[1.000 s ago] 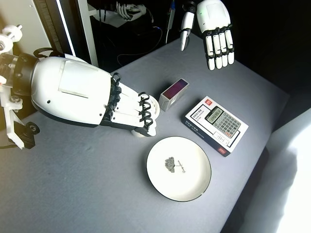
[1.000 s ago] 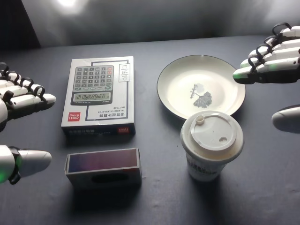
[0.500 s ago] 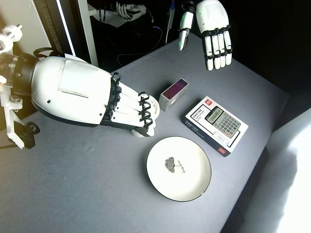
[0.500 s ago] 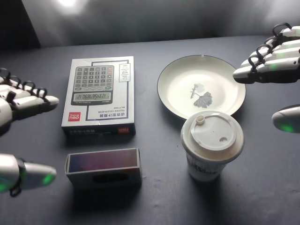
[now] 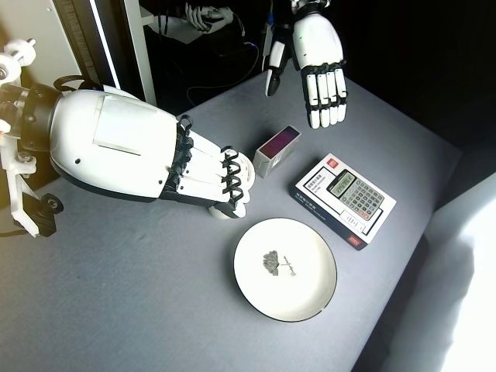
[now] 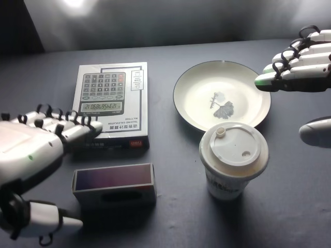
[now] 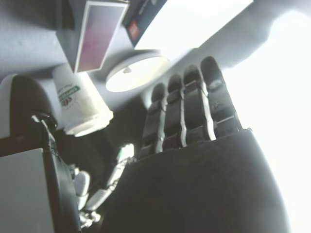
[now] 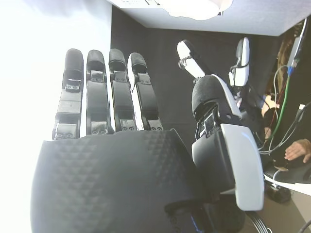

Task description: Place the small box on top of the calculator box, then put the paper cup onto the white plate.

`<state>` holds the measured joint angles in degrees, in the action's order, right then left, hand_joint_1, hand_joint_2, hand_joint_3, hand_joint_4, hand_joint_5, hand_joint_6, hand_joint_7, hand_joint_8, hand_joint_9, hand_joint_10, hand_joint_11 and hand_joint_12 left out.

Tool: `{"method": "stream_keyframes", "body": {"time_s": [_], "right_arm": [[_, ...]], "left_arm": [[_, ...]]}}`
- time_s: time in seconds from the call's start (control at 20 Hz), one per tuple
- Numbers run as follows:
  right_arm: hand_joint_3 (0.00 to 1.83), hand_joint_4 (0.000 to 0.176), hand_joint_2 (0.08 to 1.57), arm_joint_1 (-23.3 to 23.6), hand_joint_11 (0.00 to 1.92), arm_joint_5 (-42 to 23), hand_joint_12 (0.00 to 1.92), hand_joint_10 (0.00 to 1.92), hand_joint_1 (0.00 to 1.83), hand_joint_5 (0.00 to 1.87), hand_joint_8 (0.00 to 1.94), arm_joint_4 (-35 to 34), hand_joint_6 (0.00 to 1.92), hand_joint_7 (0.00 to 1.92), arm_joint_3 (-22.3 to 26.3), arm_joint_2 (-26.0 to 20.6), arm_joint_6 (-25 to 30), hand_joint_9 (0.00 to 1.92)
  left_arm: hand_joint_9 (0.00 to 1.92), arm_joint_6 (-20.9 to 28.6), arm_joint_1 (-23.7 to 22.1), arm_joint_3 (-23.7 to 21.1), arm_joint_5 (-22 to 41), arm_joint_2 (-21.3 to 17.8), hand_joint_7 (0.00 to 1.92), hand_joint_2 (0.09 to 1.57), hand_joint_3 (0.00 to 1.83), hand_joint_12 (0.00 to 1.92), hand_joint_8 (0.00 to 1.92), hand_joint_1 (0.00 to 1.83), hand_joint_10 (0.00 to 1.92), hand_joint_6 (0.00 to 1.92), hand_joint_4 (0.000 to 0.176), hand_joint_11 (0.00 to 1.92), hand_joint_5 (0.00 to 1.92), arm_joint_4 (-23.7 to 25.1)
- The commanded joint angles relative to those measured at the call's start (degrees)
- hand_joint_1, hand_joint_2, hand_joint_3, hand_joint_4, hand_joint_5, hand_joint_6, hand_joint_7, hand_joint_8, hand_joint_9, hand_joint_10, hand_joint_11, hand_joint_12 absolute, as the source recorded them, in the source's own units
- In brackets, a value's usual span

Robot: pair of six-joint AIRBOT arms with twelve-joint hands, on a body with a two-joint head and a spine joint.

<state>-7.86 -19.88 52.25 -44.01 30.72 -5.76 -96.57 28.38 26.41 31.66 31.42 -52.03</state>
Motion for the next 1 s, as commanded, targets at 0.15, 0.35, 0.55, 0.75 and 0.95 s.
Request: {"method": "stream_keyframes", "body": {"time_s": [0.15,0.35,0.55,0.75,0.95], "right_arm": [[0.00,0.000,1.36,0.8,0.00,-4.1,0.50,0.00,0.00,0.21,0.00,-1.8,0.00,0.20,0.1,-0.7,0.5,0.16],[0.00,0.000,1.36,0.8,0.00,-4.1,0.58,0.01,0.00,0.25,0.01,-1.8,0.01,0.23,0.1,-0.7,0.5,0.19],[0.00,0.000,1.37,0.8,0.00,-4.1,0.64,0.01,0.00,0.26,0.01,-1.8,0.01,0.25,0.1,-0.7,0.5,0.21],[0.00,0.000,1.37,0.8,0.00,-4.1,0.64,0.00,0.00,0.27,0.00,-1.8,0.00,0.26,0.1,-0.7,0.5,0.22],[0.00,0.000,1.37,0.8,0.00,-4.1,0.58,0.00,0.00,0.26,0.00,-1.8,0.00,0.25,0.1,-0.7,0.5,0.21]], "left_arm": [[0.02,-1.5,0.9,0.1,8.2,3.7,0.01,1.04,0.01,0.19,0.00,0.95,0.00,0.00,0.000,0.00,0.00,-0.4],[0.01,-2.9,1.1,1.7,8.5,7.6,0.01,1.07,0.01,0.17,0.00,0.99,0.00,0.00,0.000,0.00,0.00,-1.1],[0.02,-3.6,1.6,3.2,8.5,9.1,0.02,1.09,0.00,0.14,0.00,1.05,0.00,0.00,0.000,0.00,0.00,-1.1],[0.11,-4.2,2.2,4.8,8.6,11.0,0.12,1.10,0.00,0.34,0.00,1.12,0.00,0.00,0.000,0.00,0.11,-2.9],[0.16,-4.2,2.9,5.9,9.9,13.8,0.17,1.09,0.00,0.43,0.01,1.18,0.01,0.01,0.000,0.00,0.16,-4.1]]}}
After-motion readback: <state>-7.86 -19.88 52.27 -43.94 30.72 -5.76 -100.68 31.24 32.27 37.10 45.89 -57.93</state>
